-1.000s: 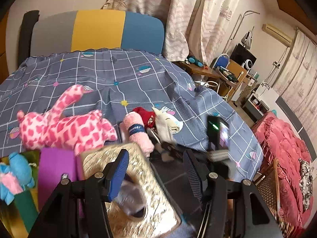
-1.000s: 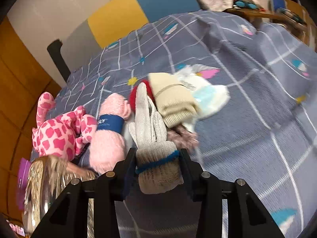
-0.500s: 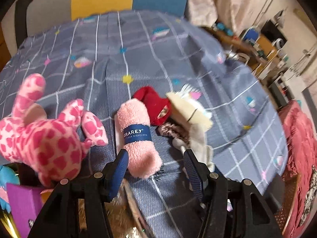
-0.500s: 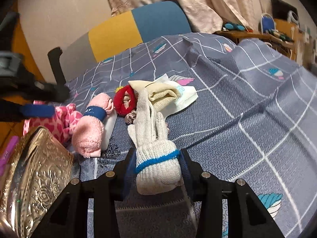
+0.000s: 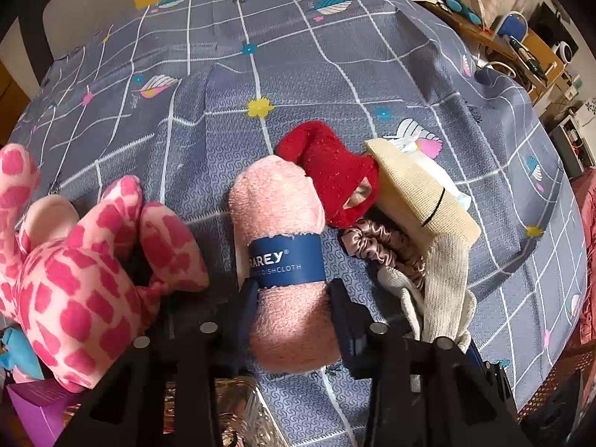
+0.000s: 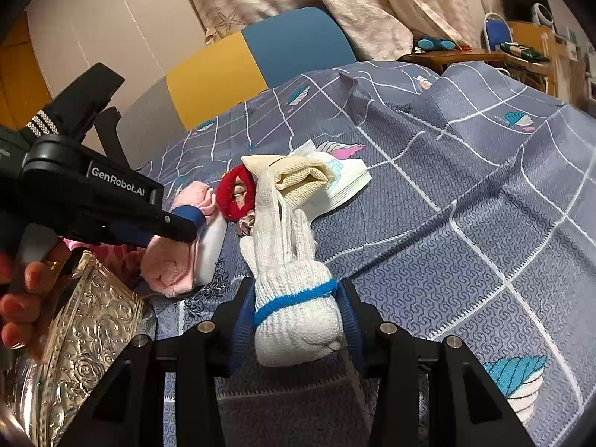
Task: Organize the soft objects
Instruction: 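Grasp the pink DRAREY dishcloth with the left tool while the right tool grasps the white knit glove, then carry the pink dishcloth and white glove in both tools over the gold tray, then lower the dishcloth and glove into the tray and open both tools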
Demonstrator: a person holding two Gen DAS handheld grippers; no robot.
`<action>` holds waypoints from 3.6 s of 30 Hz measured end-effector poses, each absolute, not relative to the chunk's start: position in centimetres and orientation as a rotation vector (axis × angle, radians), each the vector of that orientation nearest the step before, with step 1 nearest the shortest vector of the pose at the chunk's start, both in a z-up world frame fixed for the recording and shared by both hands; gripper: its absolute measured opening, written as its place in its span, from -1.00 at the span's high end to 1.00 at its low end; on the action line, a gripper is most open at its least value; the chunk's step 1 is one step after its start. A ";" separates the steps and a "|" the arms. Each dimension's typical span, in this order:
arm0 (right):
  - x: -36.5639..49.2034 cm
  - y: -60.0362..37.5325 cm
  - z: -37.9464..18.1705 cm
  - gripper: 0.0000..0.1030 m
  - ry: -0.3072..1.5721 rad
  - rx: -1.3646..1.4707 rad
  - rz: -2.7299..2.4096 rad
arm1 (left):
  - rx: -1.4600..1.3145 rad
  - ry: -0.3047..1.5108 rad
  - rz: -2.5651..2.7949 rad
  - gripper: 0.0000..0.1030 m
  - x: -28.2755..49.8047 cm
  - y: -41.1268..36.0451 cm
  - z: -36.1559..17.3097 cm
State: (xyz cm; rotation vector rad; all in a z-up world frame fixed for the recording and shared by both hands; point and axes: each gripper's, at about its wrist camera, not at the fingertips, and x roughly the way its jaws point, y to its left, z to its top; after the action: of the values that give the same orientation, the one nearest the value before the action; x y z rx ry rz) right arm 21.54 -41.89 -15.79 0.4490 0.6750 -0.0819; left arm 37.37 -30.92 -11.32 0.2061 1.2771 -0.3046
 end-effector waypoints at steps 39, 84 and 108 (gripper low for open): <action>20.1 -40.3 -14.1 0.14 0.669 0.348 -0.183 | -0.248 0.755 -0.591 0.59 22.4 -12.2 3.8; 11.6 -14.9 0.8 0.22 0.502 0.242 0.308 | -0.300 0.884 -0.054 0.25 16.2 16.4 -11.0; 17.5 1.9 -6.9 0.17 0.723 0.151 0.508 | -0.437 0.790 0.012 0.23 12.3 19.3 -9.0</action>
State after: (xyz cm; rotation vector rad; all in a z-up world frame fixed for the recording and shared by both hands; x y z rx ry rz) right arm 17.50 1.91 -6.94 0.1508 0.7233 0.5075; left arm 12.26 19.32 -9.01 -0.4368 0.7899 0.0124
